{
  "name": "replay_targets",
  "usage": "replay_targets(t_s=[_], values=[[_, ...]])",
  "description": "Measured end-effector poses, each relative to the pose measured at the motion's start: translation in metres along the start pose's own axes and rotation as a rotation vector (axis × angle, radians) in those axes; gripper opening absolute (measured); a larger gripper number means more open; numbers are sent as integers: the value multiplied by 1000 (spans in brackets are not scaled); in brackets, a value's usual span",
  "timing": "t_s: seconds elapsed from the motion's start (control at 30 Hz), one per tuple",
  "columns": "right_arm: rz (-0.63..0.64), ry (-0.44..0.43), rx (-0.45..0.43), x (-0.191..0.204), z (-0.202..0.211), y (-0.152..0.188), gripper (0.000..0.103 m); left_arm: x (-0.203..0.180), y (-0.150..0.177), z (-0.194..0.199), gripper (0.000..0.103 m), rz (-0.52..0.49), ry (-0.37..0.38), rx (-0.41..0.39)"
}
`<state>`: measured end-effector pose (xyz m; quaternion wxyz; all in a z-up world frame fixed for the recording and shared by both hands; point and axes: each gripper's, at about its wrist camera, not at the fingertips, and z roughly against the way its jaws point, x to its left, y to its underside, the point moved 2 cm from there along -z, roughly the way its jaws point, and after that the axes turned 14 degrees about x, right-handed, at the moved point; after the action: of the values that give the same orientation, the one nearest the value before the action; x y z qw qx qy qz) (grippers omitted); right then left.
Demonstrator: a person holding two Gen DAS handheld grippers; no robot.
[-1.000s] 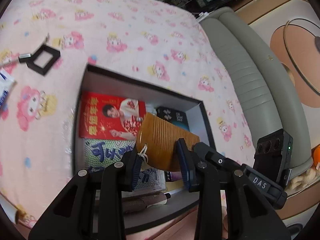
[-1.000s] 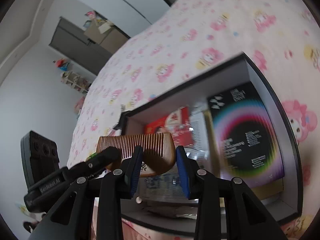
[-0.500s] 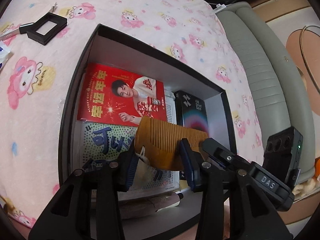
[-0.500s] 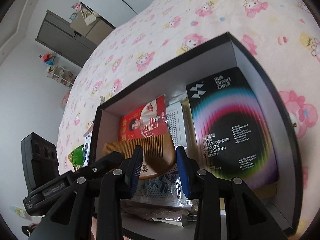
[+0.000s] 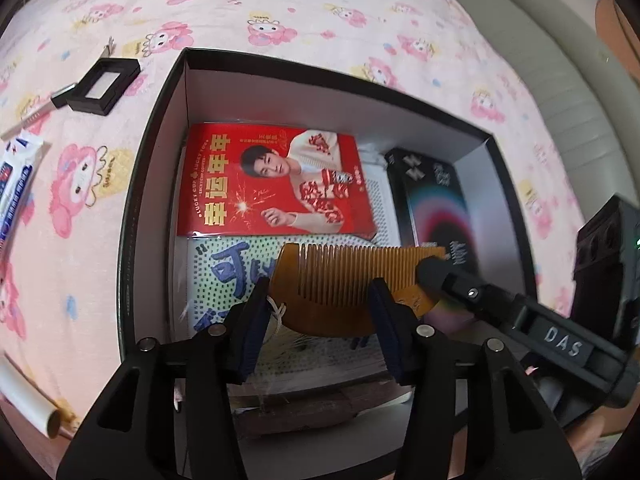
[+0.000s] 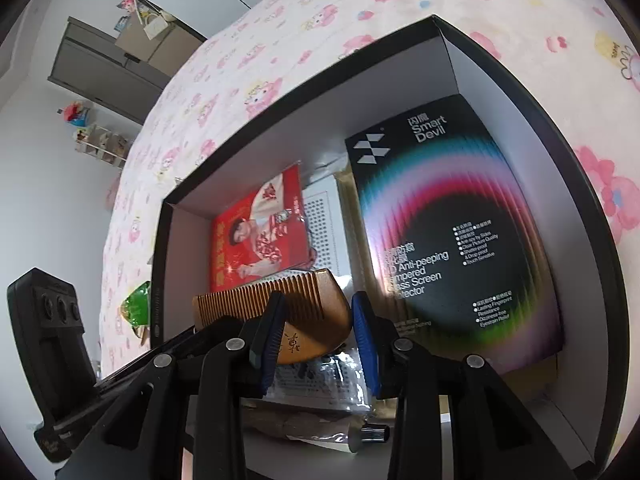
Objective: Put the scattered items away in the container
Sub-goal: 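Lower the comb into the box in front of the red packet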
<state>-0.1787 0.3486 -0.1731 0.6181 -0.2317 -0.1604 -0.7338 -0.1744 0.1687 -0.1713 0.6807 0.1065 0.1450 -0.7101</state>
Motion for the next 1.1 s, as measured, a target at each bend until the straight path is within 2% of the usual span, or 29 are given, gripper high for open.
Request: replay_targets(t_s=[0.23, 0.47, 0.67, 0.73, 0.93, 1.03, 1.1], values=[[-5, 12, -37, -3, 12, 4, 31, -3, 0, 7, 51, -1, -49, -33], [14, 130, -85, -6, 25, 10, 31, -9, -1, 17, 51, -58, -64, -69], [43, 248, -109, -6, 33, 15, 31, -22, -4, 1, 50, -115, -69, -22], [42, 233, -73, -1, 23, 11, 31, -26, -6, -7, 50, -126, -77, 5], [4, 82, 38, -7, 3, 7, 31, -22, -12, -30, 50, -96, -178, 64], [4, 62, 60, -7, -2, 5, 31, -17, -14, -28, 50, -75, -185, 56], [14, 68, 40, -6, 2, 5, 31, -15, -14, -24, 49, -72, -172, 54]])
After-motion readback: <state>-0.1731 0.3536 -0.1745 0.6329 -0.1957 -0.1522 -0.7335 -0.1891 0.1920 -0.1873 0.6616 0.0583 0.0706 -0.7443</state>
